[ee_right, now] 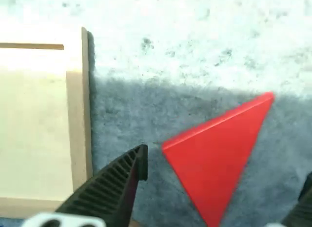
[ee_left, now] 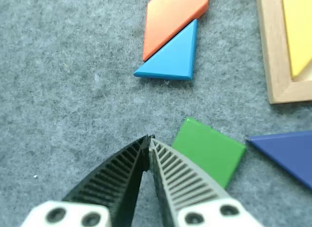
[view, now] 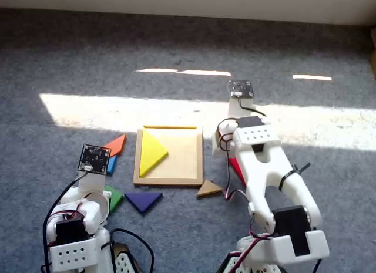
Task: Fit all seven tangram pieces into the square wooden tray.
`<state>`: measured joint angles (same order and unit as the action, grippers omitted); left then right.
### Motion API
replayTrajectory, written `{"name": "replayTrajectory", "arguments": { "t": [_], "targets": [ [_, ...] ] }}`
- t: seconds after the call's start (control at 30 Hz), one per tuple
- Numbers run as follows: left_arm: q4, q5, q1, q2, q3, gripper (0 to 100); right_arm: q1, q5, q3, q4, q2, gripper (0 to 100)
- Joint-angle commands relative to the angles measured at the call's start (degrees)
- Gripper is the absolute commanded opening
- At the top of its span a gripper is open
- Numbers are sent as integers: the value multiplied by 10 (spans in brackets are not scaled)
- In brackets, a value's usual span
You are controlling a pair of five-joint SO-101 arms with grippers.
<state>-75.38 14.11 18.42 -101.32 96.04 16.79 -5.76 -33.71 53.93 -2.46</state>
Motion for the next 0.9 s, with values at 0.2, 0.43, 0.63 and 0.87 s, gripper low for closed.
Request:
{"name": "replayTrajectory", "arguments": {
  "t": [0.2, 0.43, 0.63, 0.87],
  "targets": [
    [-4, -4, 7, -13, 12, 6, -5, -6, 24, -6, 48, 450],
    [-4, -4, 7, -13, 12, 6, -7, -6, 22, -6, 48, 450],
    [-4, -4, 7, -13, 12, 6, -7, -6, 22, -6, 48, 450],
    [-4, -4, 7, -13, 12, 6, -6, -7, 26, -9, 51, 450]
  ]
}}
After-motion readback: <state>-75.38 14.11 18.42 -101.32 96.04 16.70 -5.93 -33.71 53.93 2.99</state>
